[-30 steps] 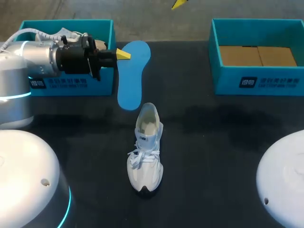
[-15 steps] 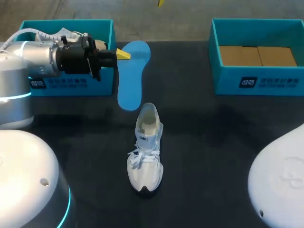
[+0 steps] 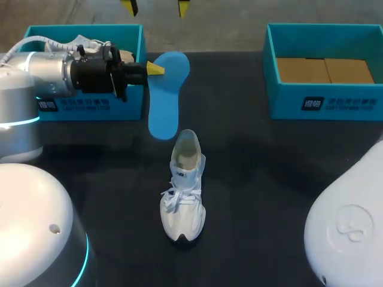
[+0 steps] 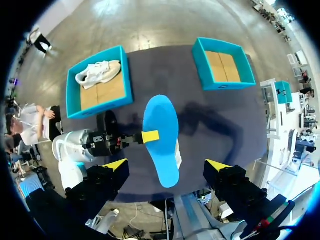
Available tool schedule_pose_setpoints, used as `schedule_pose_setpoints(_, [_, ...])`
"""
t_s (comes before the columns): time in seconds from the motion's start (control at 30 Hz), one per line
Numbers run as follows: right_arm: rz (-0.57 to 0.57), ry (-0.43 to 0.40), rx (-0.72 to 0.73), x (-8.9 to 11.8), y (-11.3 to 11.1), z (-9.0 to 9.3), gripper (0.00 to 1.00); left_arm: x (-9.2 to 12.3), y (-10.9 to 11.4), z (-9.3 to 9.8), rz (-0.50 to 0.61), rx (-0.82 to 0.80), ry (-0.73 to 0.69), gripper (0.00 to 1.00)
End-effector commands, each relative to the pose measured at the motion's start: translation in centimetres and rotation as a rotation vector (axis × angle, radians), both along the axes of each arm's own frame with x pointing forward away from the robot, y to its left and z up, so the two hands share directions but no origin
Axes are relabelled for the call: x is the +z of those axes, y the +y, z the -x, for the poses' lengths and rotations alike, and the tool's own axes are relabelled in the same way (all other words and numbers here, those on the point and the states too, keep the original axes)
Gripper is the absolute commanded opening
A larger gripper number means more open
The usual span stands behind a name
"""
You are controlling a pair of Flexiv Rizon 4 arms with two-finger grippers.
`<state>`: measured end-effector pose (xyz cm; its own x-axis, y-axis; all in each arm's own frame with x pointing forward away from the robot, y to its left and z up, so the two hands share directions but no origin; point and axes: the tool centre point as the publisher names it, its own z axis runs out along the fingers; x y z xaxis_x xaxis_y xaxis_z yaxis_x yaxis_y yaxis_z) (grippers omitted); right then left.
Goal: Take the shoe out of the shoebox, open the shoe tongue, remove and reinsert the insole, then place the shoe into the shoebox
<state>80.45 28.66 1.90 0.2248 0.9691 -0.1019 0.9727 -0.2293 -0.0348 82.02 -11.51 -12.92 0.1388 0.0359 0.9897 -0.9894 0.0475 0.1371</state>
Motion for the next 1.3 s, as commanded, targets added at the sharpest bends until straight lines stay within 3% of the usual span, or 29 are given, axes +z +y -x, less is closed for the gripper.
schedule_pose_setpoints(0.03, [-0.01, -0.002, 0.004, -0.2, 0.2, 0.0, 1.0, 0.1, 0.0, 0.1, -0.004, 0.002, 0.0, 0.0])
schedule_pose_setpoints(0.6, [-0.234, -0.061, 0.018, -0.6, -2.3, 0.9, 1.0, 0.1, 0.0, 0.1, -0.004, 0.002, 0.0, 0.0])
schedule_pose_setpoints(0.7, [-0.342, -0.068, 0.008, -0.7, -3.6, 1.5, 1.0, 0.1, 0.0, 0.1, -0.004, 0.002, 0.0, 0.0])
schedule_pose_setpoints(1.3, [-0.652, -0.147, -0.018, -1.5, -6.9, 3.1, 1.0, 0.1, 0.0, 0.1, -0.004, 0.002, 0.0, 0.0])
